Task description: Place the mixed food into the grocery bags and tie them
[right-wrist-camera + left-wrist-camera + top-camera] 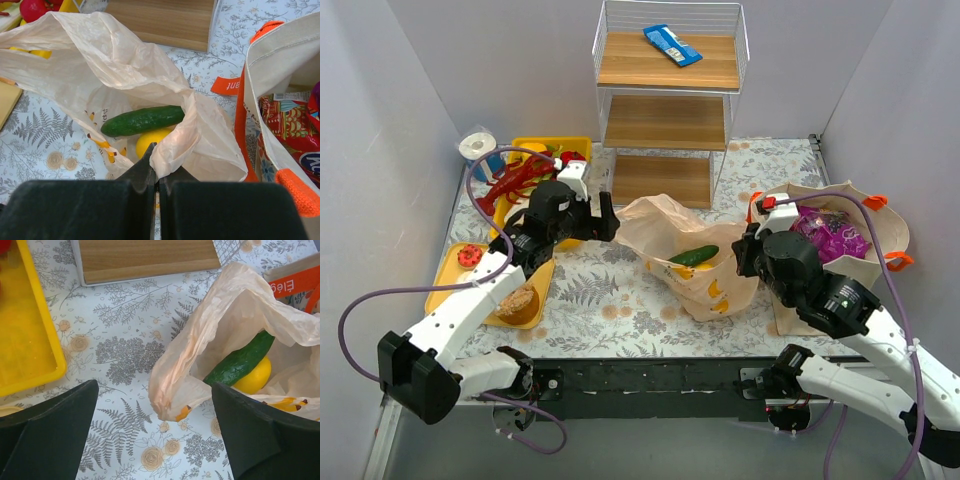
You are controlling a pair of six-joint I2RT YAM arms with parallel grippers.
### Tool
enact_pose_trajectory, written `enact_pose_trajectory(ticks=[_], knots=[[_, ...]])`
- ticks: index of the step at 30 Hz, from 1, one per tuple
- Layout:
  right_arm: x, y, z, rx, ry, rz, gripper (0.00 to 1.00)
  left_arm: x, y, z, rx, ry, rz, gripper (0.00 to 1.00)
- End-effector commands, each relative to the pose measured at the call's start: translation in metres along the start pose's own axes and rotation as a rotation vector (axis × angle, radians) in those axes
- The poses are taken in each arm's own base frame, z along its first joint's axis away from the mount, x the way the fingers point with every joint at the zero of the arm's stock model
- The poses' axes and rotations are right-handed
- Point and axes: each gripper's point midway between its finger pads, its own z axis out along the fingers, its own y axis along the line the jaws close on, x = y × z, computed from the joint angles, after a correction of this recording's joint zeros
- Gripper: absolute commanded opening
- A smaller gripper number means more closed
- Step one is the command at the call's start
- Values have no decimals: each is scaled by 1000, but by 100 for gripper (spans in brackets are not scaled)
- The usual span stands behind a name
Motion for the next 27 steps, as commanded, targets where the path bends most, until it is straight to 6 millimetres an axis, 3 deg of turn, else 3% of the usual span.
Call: enact_pose_trajectory(ticks=[1,5,6,9,11,12,14,15,17,18,22,27], knots=[[-10,1,-7,-23,-46,50,1,-53,10,-25,-39,-147,27,98],[-9,6,-9,-59,-50,64,1,-77,46,-23,-17,-184,-93,98],[-7,8,-8,-71,-45,66,1,-84,70,-25,-60,-209,-131,98],[-3,12,-7,-91,-32,67,1,-100,113,-21,-170,-266,-176,98],[-3,14,-7,-103,-36,72,1,-85,146,2,-269,-193,-198,98],[-2,16,-7,-115,-33,74,1,-90,163,4,-330,-188,-183,98],[0,18,-7,-126,-34,78,1,-60,190,32,-410,-62,-183,96],[0,20,-6,-134,-35,80,1,-52,206,37,-482,-15,-162,91],[2,21,-5,-141,-31,83,1,-24,223,60,-517,92,-171,85],[3,22,-4,-142,-32,84,1,-18,227,65,-523,111,-168,79],[6,25,0,-147,-18,80,1,5,248,80,-587,168,-144,72],[6,29,2,-157,-9,75,1,23,259,92,-606,209,-127,69]])
